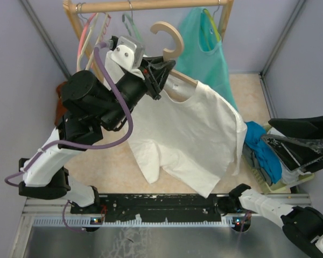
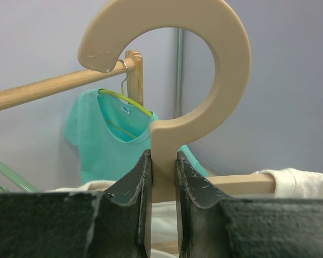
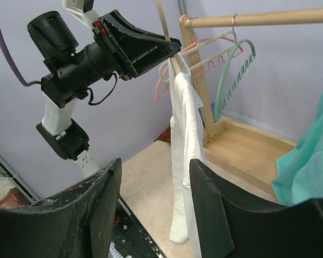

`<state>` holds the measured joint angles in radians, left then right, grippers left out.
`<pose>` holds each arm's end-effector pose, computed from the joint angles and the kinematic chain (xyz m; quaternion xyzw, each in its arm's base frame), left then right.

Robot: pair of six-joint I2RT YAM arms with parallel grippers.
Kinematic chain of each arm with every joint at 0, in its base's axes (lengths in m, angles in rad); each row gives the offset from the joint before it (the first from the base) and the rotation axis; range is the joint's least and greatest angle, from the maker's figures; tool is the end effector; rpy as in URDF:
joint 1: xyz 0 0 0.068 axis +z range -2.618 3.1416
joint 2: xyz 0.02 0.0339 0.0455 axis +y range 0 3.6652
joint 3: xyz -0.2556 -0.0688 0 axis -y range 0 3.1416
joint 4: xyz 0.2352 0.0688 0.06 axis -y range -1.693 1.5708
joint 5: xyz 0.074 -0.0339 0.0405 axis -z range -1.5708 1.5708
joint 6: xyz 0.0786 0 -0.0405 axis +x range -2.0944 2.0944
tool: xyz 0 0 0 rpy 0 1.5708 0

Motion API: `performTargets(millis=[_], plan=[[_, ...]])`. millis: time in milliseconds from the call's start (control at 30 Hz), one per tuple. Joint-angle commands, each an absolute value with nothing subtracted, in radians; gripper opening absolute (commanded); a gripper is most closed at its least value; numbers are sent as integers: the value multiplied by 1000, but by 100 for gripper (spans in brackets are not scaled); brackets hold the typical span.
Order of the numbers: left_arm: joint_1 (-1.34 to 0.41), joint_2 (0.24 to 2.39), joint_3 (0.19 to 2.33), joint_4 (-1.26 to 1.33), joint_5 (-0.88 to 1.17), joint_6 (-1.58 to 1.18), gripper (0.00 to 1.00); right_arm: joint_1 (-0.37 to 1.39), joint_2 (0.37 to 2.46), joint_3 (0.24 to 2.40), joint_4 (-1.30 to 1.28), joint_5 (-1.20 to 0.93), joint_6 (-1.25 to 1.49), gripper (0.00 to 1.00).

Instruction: Place the t-shirt on the hanger

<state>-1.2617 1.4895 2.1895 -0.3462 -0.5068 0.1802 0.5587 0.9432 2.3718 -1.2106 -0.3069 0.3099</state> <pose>0.1198 -0.2498 0.6151 0.2108 0.5515 -0.2860 0.7547 -0.0217 0.0144 0.5939 -0.1950 0.5991 0.4111 0.6589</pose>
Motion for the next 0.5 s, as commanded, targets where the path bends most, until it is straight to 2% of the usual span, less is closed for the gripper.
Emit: performTargets(millis=[0,267,467], plan=[[-1269,1461,2246,-355,-468,173,15,557,940,2343,-1141,-272,307,54],[-1269,1453,2252,-462,-377,130,15,557,988,2266,-1065,-286,259,53],[-1269,1459,2238,-475,-351,106,15,557,1027,2197,-983,-372,273,51]])
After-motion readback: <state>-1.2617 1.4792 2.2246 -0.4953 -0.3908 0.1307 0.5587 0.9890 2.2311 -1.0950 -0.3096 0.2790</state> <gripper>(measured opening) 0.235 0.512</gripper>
